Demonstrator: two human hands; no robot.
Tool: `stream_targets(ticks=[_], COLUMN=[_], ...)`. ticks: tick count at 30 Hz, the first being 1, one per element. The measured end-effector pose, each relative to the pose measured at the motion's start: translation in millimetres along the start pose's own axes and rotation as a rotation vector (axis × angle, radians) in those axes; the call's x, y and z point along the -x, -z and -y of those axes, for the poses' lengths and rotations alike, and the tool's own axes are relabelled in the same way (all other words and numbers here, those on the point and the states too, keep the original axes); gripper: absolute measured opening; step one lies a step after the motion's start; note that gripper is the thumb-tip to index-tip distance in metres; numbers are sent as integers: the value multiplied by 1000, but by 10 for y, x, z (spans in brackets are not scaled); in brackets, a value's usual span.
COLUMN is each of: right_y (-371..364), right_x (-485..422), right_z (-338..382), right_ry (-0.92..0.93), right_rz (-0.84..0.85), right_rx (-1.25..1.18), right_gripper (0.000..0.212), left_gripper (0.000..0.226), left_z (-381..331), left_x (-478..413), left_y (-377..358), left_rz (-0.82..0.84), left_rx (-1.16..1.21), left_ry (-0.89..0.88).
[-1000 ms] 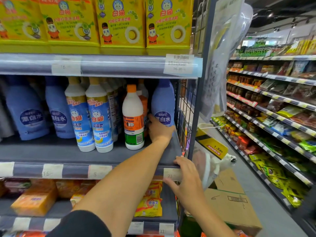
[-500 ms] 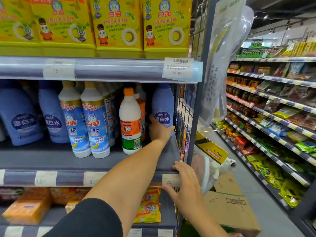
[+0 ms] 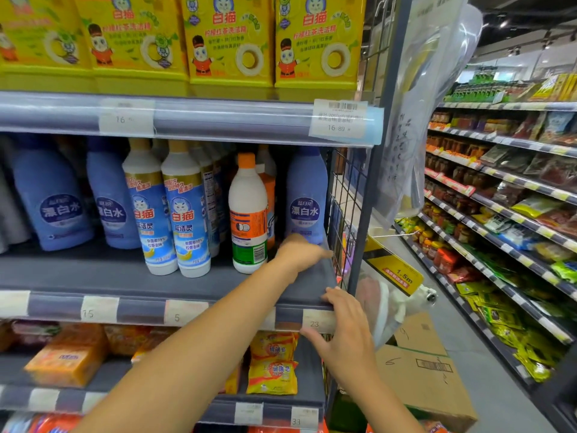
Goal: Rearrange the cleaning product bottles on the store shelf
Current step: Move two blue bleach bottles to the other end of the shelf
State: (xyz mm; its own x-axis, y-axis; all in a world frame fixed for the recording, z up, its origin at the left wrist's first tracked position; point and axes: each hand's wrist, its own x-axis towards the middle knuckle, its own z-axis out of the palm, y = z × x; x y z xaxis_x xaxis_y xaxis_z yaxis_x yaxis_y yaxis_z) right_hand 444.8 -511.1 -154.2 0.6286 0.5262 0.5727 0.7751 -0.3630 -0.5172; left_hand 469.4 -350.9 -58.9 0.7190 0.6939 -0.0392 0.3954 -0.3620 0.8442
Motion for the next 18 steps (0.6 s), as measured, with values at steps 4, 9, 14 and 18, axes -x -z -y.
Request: stream_targets(ticks=[4, 9, 14, 18], right_y=[43, 203, 54, -340], right_x=[-43, -266, -350, -319], right_z=[79, 453, 1247, 1972], right_ry=[-4, 24, 189, 263], right_rz=[34, 114, 282, 434], right_rx=[78, 101, 218, 277], right_gripper=[59, 48, 40, 38], left_gripper=[54, 47, 44, 43], left_z=[294, 752, 1238, 1570], left_x=[645, 1148, 1413, 1540], left_y=[407, 1108, 1824, 2548], left_rz=[103, 51, -23, -84], left_rx=[-100, -455, -768, -995], left_ry=[-208, -317, -357, -311])
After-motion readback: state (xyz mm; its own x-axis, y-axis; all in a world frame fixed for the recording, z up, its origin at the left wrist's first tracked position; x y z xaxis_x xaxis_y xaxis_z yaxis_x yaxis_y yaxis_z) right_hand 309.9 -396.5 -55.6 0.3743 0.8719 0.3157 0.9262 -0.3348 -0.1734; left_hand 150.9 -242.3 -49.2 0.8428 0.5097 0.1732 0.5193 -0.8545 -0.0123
